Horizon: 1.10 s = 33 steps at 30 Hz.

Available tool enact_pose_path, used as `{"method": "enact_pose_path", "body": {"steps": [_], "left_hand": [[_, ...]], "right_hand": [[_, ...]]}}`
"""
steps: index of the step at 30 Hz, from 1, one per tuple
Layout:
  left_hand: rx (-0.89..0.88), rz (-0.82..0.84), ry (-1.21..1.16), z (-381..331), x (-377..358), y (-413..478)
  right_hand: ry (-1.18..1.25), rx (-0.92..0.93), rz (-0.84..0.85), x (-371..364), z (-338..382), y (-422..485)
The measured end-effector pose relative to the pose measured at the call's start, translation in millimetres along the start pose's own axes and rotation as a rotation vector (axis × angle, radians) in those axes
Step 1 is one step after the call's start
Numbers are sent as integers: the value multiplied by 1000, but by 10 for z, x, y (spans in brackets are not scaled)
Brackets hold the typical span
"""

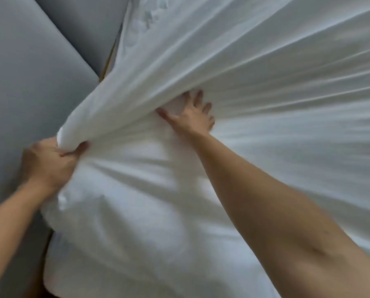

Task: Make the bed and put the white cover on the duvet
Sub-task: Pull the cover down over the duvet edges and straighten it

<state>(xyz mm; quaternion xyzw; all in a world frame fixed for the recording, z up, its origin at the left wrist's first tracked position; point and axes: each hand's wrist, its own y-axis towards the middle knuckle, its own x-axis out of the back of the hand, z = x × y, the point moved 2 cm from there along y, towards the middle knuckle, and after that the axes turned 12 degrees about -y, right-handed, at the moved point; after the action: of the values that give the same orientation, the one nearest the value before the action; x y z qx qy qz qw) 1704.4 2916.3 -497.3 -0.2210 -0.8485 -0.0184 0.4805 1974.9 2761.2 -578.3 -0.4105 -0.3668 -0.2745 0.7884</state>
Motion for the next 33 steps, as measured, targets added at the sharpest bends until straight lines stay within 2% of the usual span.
{"method": "enact_pose_path", "body": {"steps": [2, 3, 4, 8, 11, 13, 16, 18, 20, 22, 24, 25, 27, 28, 30, 33], "left_hand": [[56, 101, 162, 179, -358, 70], [87, 152, 244, 176, -535, 134], [100, 195, 273, 99, -694, 217], [125, 266, 107, -387, -1297, 461], [97, 334, 212, -511, -1607, 442], [20, 253, 288, -471, -1434, 629], [73, 2, 244, -381, -1184, 964], [166, -107, 150, -503, -1397, 866], [177, -107, 143, -823, -1806, 488], [-100, -40, 144, -1206, -2172, -69], [-488, 176, 63, -1652, -2498, -919], [-627, 402, 52, -1857, -2687, -1452], [-785, 910, 232, -2107, -3017, -2578], [-828, 1036, 354, -2094, -3164, -3015], [-935, 979, 490, -2018, -3446, -3452], [-1046, 836, 582, -1786, -3743, -3361]], "right_hand": [[-245, 93, 170, -352, -214, 22], [-355, 123, 191, -489, -402, 30], [-425, 142, 179, -593, -565, 30], [-486, 201, 106, -746, -721, -28], [-538, 233, 40, -727, -934, -179], [-587, 192, -8, -630, -1288, -284], [-599, -6, -60, -261, -2063, -395], [-593, -167, -67, 5, -2652, -547], [-576, -289, -65, 139, -3107, -747], [-548, -342, -57, 109, -3283, -915], [-496, -332, -59, 28, -3313, -994], [-494, -307, -64, 16, -3339, -1011], [-546, -262, -46, 86, -3499, -1108], [-574, -266, -32, 136, -3656, -1204], [-580, -362, -38, 246, -4143, -1492], [-535, -608, -29, 468, -5034, -2083]]}}
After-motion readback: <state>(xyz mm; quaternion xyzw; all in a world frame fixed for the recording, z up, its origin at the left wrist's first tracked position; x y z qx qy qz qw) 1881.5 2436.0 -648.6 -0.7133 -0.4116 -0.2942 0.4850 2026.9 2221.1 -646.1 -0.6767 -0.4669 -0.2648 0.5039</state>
